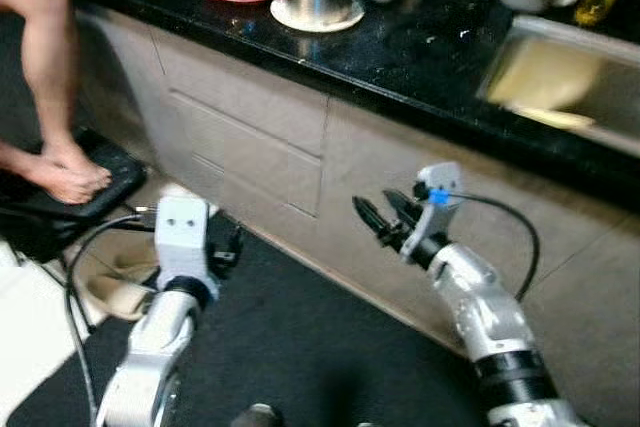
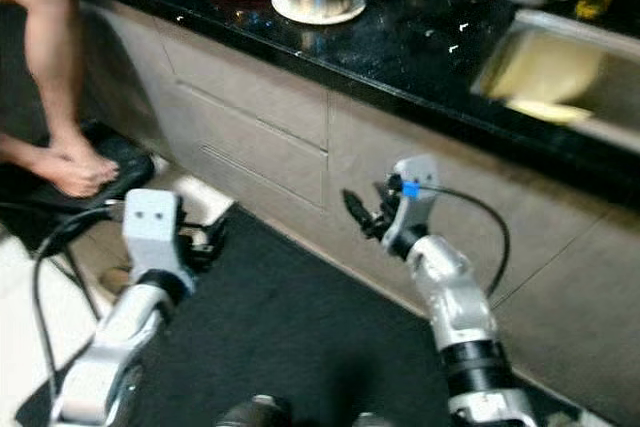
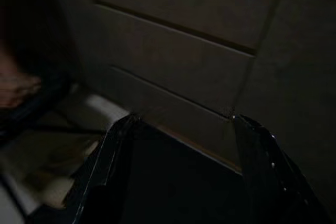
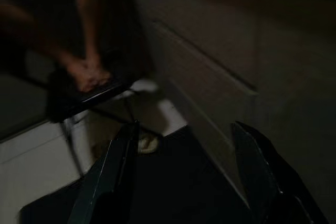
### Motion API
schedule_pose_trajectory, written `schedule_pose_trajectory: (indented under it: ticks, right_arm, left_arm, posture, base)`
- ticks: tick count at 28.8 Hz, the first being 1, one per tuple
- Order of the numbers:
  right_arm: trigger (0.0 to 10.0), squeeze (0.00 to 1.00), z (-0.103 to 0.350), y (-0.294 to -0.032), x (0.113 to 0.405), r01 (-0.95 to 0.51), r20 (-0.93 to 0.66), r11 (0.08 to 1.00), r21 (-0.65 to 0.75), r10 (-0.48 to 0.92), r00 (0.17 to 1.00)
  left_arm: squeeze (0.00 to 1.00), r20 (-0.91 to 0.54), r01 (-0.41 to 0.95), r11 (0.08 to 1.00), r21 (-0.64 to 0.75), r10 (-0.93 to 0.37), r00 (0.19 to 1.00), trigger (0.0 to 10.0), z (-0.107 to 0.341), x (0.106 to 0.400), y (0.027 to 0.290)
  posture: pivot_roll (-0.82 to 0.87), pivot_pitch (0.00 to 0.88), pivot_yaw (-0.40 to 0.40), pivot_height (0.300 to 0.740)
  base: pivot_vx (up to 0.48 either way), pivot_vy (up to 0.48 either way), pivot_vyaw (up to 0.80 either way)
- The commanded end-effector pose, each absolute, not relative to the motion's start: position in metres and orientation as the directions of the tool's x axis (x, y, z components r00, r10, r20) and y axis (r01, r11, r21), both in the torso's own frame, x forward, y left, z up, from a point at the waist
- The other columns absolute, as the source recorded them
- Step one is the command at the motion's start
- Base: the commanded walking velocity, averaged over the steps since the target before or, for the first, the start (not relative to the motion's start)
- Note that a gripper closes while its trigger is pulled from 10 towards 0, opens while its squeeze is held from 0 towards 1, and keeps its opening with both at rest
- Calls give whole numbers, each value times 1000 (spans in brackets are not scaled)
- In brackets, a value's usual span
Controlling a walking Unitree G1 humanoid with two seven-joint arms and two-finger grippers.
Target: Kitchen organization
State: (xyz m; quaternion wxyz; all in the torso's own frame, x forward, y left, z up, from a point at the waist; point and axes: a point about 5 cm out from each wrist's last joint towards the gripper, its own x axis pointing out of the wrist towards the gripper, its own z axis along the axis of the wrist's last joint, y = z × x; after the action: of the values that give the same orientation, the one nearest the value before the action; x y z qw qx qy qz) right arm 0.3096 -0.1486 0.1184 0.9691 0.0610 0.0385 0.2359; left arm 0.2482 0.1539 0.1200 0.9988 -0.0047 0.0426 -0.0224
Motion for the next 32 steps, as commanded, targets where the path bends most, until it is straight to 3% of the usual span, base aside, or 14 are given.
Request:
schedule_pose_trajectory:
  ticks: [1, 11, 22, 32]
  right_arm:
    - [10000, 0, 116, -152, 302, -445, -55, 887, 126, 454, 889]
    - [10000, 0, 114, -154, 293, -416, -47, 901, 123, 424, 905]
    - [10000, 0, 115, -154, 294, -405, -40, 903, 142, 414, 909]
    - [10000, 0, 115, -154, 295, -400, -46, 904, 151, 411, 910]
  left_arm:
    - [0, -106, 41, 999, 2, -41, 993, 10000, 113, 243, 154]
    - [0, -103, 58, 998, 11, -57, 993, 10000, 110, 234, 154]
    - [0, -88, 85, 996, 19, -83, 993, 10000, 110, 237, 150]
    - [0, -87, 92, 996, 4, -91, 992, 10000, 109, 238, 150]
  posture:
    - [13, 71, -52, 740]
    - [9, 77, -48, 740]
    - [9, 81, -46, 740]
    - [13, 74, -49, 740]
  base:
    - [0, 0, 794]
    - [0, 0, 752]
    - [0, 0, 0]
    - [374, 0, 0]
